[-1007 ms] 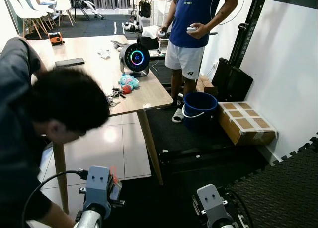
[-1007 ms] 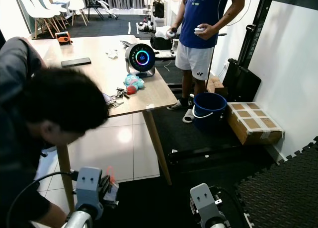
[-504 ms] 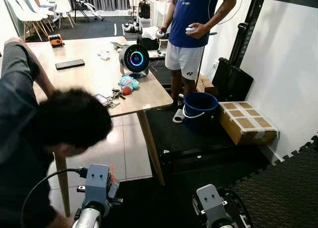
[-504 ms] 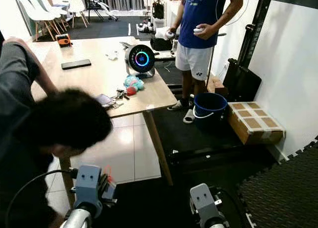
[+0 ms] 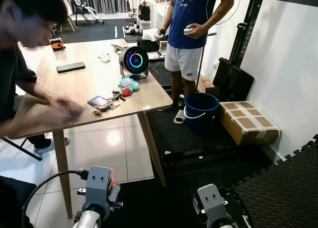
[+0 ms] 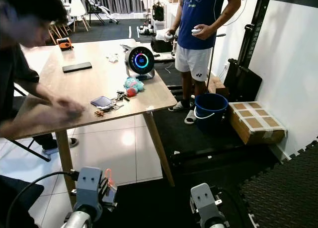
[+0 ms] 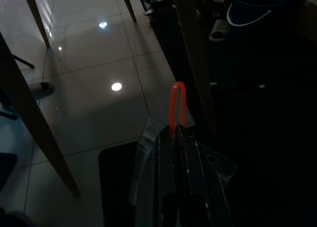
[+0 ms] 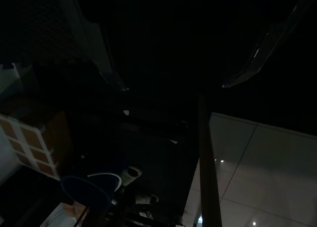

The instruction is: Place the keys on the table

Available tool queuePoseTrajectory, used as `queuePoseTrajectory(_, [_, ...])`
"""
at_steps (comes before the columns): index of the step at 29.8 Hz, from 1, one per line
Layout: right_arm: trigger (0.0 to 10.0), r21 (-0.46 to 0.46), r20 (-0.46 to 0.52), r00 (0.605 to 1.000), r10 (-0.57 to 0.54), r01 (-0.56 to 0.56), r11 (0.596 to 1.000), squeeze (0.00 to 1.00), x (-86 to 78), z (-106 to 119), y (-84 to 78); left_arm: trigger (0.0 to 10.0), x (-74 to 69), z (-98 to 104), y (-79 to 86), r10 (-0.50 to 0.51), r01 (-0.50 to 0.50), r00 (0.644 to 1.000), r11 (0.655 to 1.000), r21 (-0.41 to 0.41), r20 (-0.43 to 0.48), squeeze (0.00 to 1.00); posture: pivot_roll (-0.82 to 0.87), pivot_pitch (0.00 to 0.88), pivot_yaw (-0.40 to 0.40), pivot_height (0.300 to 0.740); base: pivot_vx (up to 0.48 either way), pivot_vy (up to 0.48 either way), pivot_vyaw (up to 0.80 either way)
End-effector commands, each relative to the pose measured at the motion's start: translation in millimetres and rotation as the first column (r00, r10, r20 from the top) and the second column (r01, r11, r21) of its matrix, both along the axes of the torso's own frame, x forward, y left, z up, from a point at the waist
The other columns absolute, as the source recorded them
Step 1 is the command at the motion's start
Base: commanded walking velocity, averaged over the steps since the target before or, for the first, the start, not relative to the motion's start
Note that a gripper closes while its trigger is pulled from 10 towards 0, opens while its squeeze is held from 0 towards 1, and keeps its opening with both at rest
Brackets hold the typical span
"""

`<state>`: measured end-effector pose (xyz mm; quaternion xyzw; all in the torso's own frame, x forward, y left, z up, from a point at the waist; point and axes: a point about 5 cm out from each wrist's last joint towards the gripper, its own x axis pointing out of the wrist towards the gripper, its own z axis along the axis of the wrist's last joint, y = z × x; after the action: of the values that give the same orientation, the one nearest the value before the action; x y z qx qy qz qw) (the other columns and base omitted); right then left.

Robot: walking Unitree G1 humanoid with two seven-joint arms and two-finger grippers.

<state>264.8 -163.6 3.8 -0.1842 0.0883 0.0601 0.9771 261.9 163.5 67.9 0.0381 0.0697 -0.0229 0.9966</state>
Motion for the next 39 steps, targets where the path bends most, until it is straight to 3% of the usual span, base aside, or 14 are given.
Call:
queuePoseTrajectory(1, [10.0,0.007,-0.011,1.000,-0.006,0.006,1.000,0.00,-3.4,-3,0.6,10.0,0.1,4,3.2,-0.001,0.001,1.000,1.000,0.023,0.002,0.00,0.09,0.087,0.035,0.740,0.000,0.000,0.00])
queuePoseTrajectory(30, [10.0,0.009,-0.017,1.000,0.002,-0.002,1.000,0.00,-5.4,-5,3.1,10.0,4.6,27,-12.8,-0.078,0.077,0.996,0.997,0.024,0.052,0.00,0.09,0.095,0.043,0.740,0.000,0.000,0.00])
queuePoseTrajectory(35, [10.0,0.014,-0.013,1.000,0.003,-0.002,1.000,0.00,-5.9,-5,3.0,10.0,0.9,21,-16.1,-0.131,0.129,0.991,0.989,0.074,0.026,0.00,0.09,0.094,0.042,0.740,0.000,0.000,0.00])
queuePoseTrajectory(39, [10.0,0.025,0.014,1.000,0.005,-0.006,1.000,0.00,-5.4,-2,3.1,10.0,-0.8,20,-13.7,-0.115,0.111,0.993,0.988,0.106,0.034,0.00,0.09,0.093,0.039,0.740,0.000,0.000,0.00])
